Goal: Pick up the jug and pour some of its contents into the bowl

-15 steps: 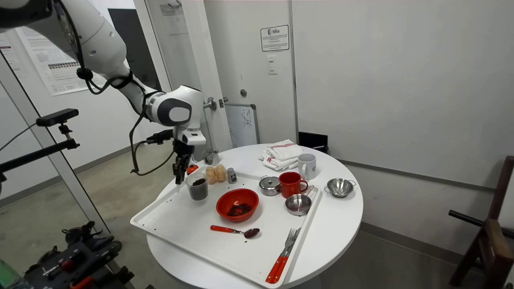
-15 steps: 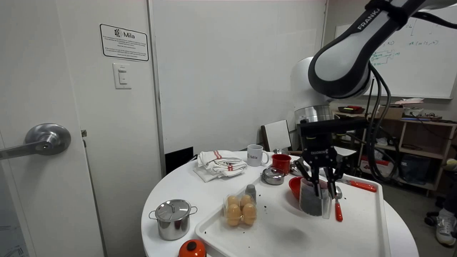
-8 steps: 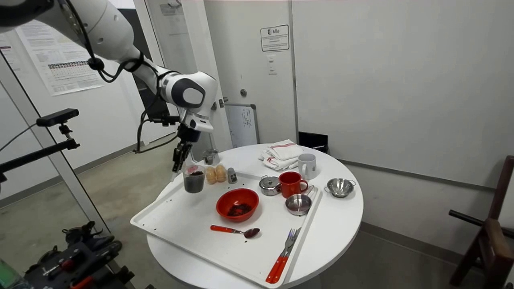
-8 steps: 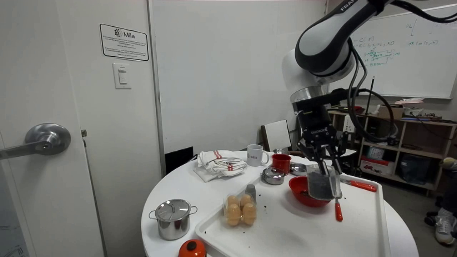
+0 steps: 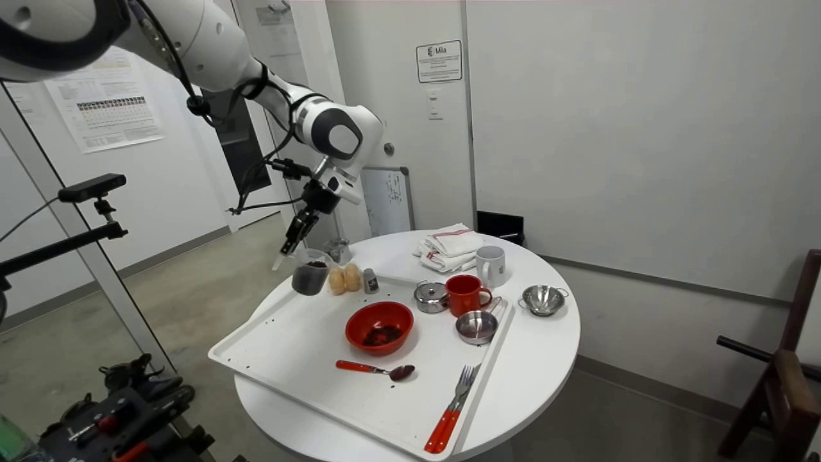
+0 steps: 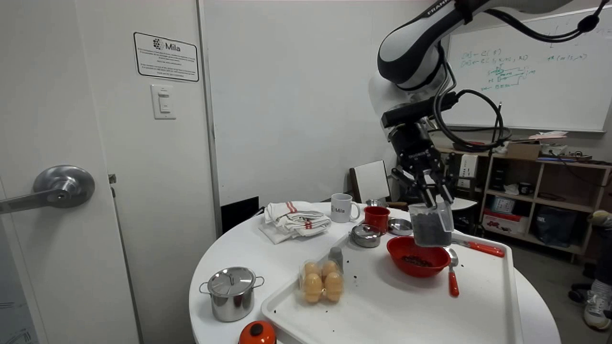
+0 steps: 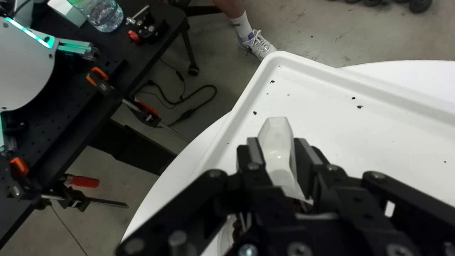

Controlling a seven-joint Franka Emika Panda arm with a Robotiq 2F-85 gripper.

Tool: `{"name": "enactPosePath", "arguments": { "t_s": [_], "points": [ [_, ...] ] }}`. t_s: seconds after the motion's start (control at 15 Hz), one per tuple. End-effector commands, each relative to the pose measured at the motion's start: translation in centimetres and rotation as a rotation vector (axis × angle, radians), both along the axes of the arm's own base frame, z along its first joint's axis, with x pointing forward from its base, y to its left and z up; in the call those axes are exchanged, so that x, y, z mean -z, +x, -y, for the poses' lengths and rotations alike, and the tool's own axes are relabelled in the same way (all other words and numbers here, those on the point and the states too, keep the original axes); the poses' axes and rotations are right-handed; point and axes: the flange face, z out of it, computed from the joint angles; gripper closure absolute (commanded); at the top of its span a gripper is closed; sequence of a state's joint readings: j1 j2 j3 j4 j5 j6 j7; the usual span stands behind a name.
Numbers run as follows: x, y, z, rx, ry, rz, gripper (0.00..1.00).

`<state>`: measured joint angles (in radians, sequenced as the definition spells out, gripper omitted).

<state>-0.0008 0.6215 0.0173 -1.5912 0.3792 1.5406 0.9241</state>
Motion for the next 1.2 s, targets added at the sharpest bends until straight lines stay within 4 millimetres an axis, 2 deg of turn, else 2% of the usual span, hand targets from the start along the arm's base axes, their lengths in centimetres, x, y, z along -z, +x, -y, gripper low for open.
{"name": "enactPosePath", "arguments": {
  "t_s": [0.0, 0.07, 0.13, 0.33, 0.4, 0.73, 1.13],
  "points": [
    [0.3, 1.1, -0.6, -0.019, -0.008, -0.030, 0.88],
    [0.2, 0.5, 0.4, 0.001, 0.002, -0.014, 0.88],
    [0.5, 0.5, 0.4, 0.001, 0.000, -0.015, 0.73],
    [0.7, 0.5, 0.4, 0.000, -0.002, -0.019, 0.73],
    [0.7, 0.5, 0.4, 0.001, -0.003, -0.019, 0.88],
    [0.5, 1.4, 2.3, 0.105, 0.032, -0.020, 0.88],
    [0.6, 1.9, 7.1, 0.259, 0.105, -0.031, 0.88]
  ]
}}
